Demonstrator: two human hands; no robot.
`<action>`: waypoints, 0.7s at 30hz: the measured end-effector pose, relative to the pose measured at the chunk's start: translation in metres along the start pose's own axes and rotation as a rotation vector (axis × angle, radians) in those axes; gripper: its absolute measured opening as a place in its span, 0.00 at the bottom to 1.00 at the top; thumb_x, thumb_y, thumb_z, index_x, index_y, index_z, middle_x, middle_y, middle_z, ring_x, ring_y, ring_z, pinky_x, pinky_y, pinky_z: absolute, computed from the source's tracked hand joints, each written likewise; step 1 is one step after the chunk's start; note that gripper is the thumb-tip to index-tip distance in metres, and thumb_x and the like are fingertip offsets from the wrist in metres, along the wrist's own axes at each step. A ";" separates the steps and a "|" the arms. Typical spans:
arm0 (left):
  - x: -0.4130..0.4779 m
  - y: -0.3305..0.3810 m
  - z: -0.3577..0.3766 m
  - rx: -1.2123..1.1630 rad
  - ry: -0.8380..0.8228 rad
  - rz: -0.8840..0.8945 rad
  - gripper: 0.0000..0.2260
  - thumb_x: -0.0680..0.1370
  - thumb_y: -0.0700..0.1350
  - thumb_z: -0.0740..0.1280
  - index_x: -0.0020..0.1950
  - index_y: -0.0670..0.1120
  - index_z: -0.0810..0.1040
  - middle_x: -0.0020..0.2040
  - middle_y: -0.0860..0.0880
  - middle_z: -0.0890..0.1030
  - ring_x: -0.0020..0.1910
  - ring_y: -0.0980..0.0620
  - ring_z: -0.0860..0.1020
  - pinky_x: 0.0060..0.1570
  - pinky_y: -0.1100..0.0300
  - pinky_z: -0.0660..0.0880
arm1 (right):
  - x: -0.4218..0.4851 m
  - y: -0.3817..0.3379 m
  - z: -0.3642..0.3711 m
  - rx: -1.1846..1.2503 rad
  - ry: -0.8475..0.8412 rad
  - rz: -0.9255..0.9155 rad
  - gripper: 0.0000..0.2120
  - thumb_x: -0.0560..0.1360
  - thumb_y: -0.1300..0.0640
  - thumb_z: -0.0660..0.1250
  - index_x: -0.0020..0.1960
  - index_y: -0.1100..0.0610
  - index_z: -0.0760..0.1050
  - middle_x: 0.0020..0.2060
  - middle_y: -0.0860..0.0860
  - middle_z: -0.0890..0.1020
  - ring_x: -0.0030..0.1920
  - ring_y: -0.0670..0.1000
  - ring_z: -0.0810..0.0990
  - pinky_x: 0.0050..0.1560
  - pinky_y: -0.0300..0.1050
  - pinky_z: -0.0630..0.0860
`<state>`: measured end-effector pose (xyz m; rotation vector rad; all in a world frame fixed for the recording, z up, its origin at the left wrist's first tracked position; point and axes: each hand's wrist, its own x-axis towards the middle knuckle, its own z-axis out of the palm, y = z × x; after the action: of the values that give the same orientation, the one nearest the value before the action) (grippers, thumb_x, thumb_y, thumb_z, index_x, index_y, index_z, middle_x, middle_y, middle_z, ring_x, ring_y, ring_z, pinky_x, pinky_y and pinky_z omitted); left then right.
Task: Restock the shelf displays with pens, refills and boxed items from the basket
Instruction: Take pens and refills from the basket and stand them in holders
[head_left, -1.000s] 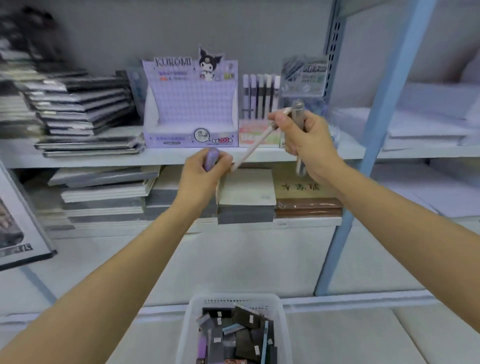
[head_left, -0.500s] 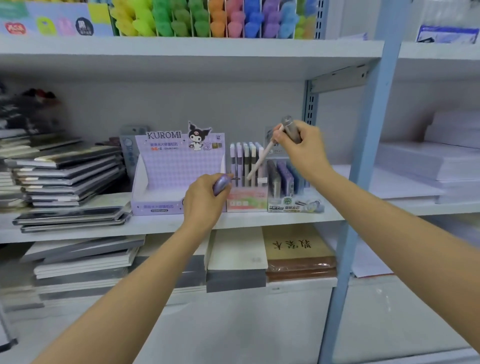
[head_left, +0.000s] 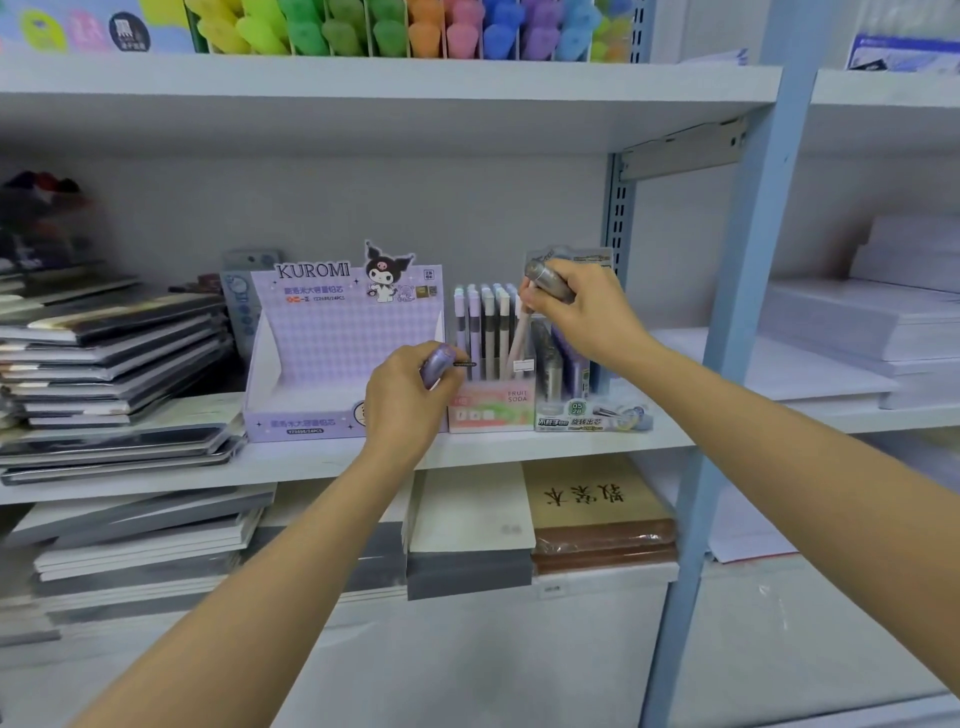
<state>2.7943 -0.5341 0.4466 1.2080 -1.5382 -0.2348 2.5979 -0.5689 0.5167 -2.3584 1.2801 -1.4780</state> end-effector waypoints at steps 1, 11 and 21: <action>0.000 0.001 0.000 -0.011 0.000 -0.003 0.05 0.77 0.43 0.69 0.51 0.48 0.83 0.42 0.50 0.81 0.37 0.52 0.77 0.37 0.58 0.73 | 0.001 -0.001 0.000 0.001 -0.008 0.000 0.04 0.77 0.58 0.68 0.44 0.55 0.78 0.37 0.44 0.80 0.42 0.44 0.80 0.45 0.37 0.73; -0.001 0.002 -0.003 -0.074 -0.037 -0.010 0.03 0.77 0.43 0.70 0.49 0.49 0.83 0.35 0.59 0.77 0.31 0.62 0.74 0.30 0.73 0.67 | 0.006 -0.004 0.002 -0.014 -0.003 -0.037 0.03 0.77 0.60 0.68 0.49 0.59 0.79 0.40 0.48 0.82 0.43 0.41 0.81 0.48 0.42 0.76; 0.001 0.002 -0.002 -0.099 -0.038 -0.006 0.03 0.77 0.42 0.70 0.48 0.48 0.83 0.33 0.59 0.77 0.29 0.64 0.74 0.29 0.75 0.66 | -0.001 -0.007 0.020 -0.028 0.018 -0.050 0.11 0.75 0.56 0.71 0.55 0.51 0.74 0.41 0.48 0.82 0.40 0.50 0.80 0.44 0.50 0.78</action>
<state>2.7946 -0.5329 0.4490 1.1362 -1.5375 -0.3360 2.6171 -0.5703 0.5085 -2.4170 1.2639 -1.5084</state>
